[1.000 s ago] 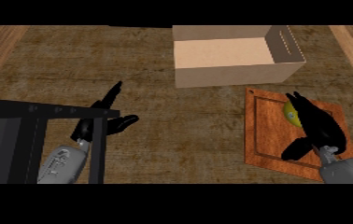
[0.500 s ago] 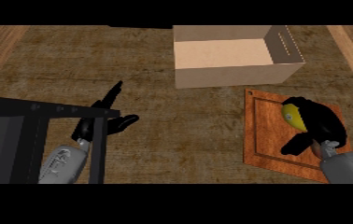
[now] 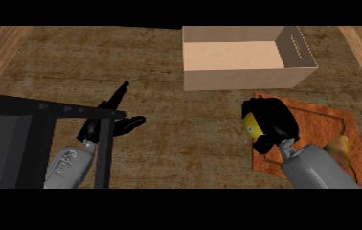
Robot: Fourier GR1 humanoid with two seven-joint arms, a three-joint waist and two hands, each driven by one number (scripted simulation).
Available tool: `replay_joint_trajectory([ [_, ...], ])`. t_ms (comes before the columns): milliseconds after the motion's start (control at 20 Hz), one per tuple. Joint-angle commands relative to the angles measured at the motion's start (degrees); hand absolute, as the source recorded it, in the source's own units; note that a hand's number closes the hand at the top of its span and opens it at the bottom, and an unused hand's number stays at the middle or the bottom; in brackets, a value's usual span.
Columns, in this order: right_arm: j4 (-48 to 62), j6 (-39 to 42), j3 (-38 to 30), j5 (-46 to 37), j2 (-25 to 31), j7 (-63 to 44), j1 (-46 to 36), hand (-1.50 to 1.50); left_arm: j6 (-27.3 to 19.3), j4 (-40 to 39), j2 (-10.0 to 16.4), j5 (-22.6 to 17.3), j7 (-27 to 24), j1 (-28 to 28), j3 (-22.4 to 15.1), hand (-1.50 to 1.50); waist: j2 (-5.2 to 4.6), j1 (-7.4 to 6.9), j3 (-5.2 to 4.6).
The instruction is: Pick the lemon from the cutting board and place it in the cardboard box
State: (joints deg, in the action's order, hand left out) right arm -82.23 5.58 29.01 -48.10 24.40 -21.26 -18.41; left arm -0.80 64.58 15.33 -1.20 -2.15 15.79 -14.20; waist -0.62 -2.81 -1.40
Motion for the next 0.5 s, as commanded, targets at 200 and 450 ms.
replay_joint_trajectory([
  [200, -5.69, -3.4, 5.88, -8.54, -6.16, -2.96, -5.84, 1.5, 0.9, 9.58, -3.32, -1.75, -0.32, 2.65, -1.07, 0.0, 1.5, 1.7, 1.44],
  [450, -14.96, -0.87, 6.18, -8.18, -8.35, -5.98, -6.69, 1.5, 2.01, 8.26, -1.27, -1.8, -2.35, 1.9, 0.34, 0.0, 1.53, 3.08, 1.37],
])
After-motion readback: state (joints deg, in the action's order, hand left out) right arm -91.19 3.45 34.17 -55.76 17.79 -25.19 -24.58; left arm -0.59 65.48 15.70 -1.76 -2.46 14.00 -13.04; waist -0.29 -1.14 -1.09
